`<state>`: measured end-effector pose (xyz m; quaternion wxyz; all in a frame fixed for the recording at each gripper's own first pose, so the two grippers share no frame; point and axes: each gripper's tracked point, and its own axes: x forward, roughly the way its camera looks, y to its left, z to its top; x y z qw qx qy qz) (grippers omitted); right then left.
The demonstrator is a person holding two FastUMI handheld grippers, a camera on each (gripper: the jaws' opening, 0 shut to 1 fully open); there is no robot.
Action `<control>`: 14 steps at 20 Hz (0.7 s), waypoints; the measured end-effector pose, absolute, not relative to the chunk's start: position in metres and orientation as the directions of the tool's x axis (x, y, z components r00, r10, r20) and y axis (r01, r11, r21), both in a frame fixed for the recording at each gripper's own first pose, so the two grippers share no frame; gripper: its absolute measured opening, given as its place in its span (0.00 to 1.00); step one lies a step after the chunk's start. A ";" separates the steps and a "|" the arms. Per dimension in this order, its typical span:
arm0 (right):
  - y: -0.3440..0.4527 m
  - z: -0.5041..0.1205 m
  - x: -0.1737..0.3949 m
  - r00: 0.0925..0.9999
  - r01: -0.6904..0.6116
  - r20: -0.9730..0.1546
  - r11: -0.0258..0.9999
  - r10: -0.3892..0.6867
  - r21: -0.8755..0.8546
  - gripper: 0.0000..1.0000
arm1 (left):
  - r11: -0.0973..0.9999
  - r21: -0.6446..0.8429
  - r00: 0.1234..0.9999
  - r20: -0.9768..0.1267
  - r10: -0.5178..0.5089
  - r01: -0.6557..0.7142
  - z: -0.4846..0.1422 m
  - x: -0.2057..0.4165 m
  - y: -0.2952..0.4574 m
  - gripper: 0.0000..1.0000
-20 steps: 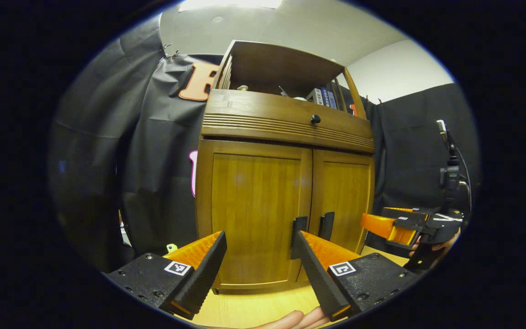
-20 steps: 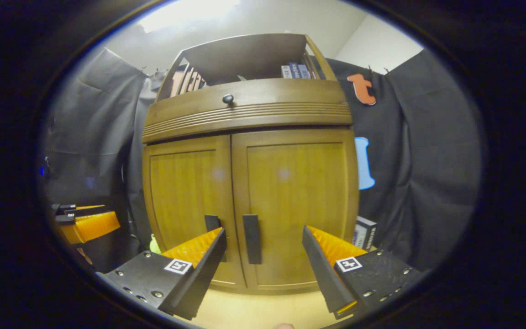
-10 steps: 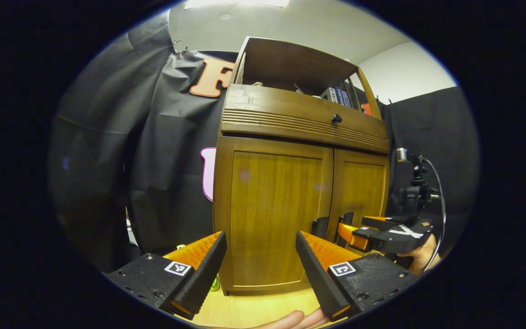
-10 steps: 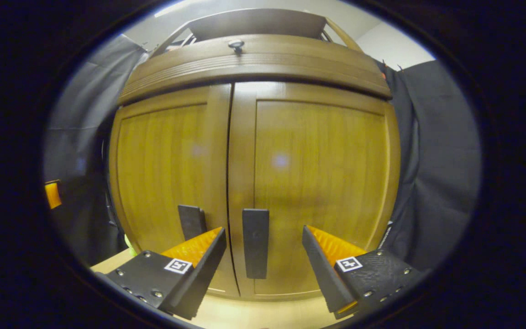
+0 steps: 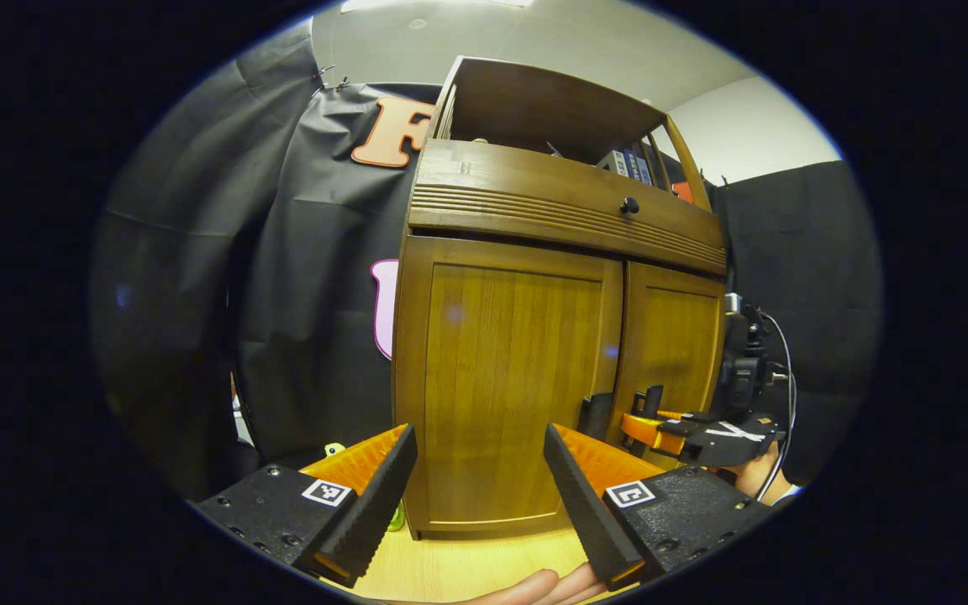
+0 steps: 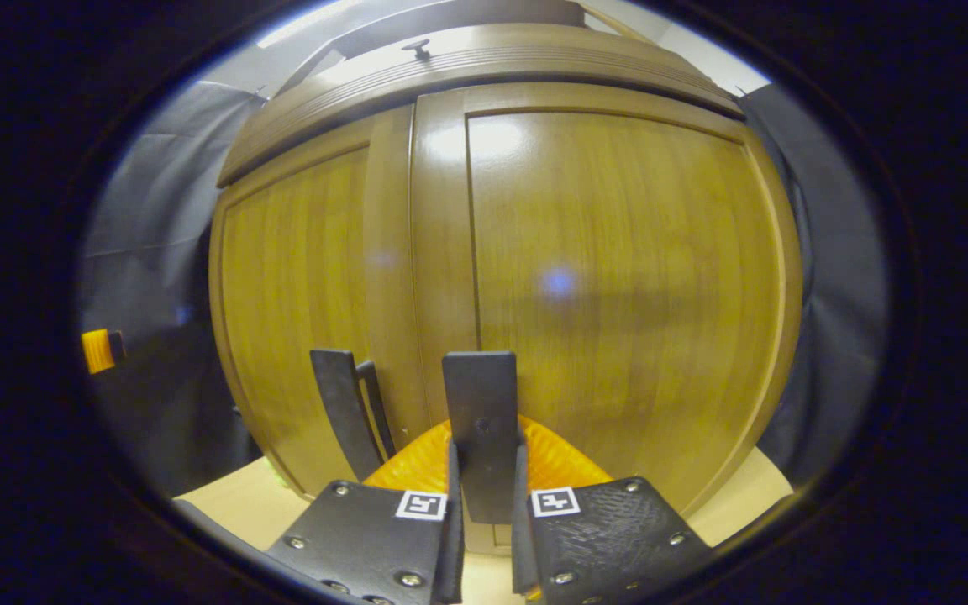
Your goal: Open the right door of the double-door shoe cabinet with the right hand, and open the left door with the left hand.
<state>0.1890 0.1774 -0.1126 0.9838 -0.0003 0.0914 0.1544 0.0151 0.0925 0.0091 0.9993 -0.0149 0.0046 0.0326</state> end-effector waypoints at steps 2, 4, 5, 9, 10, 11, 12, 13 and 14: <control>0.173 -0.114 0.176 0.932 -0.319 -0.179 0.948 0.315 0.009 0.23 | 0.998 -0.028 0.998 -0.016 0.062 -0.062 0.008 0.015 0.090 0.89; 0.169 -0.115 0.163 0.925 -0.334 -0.181 0.942 0.335 0.037 0.23 | 0.998 -0.025 0.998 -0.007 0.061 -0.062 0.010 0.012 0.087 0.94; 0.167 -0.115 0.159 0.920 -0.345 -0.184 0.938 0.346 0.035 0.22 | 0.998 -0.025 0.998 0.000 0.062 -0.062 0.012 0.010 0.087 0.94; 0.166 -0.114 0.153 0.905 -0.376 -0.199 0.926 0.375 0.037 0.23 | 0.998 -0.029 0.998 0.036 0.049 -0.048 0.020 0.003 0.080 0.89; 0.165 -0.115 0.151 0.902 -0.384 -0.200 0.923 0.383 0.039 0.23 | 0.999 -0.028 0.998 0.042 0.048 -0.047 0.021 0.002 0.079 0.89; 0.165 -0.114 0.150 0.898 -0.390 -0.199 0.920 0.391 0.046 0.23 | 0.999 -0.024 0.998 0.042 0.046 -0.045 0.021 0.002 0.078 0.94; 0.165 -0.114 0.150 0.896 -0.394 -0.200 0.917 0.397 0.057 0.23 | 0.999 -0.019 0.998 0.042 0.047 -0.046 0.021 0.002 0.077 0.89; 0.166 -0.114 0.151 0.893 -0.401 -0.198 0.914 0.405 0.062 0.23 | 0.999 -0.015 0.998 0.041 0.049 -0.049 0.020 0.003 0.077 0.94; 0.166 -0.113 0.150 0.890 -0.406 -0.197 0.912 0.410 0.061 0.23 | 0.999 -0.014 0.998 0.039 0.050 -0.050 0.019 0.004 0.077 0.94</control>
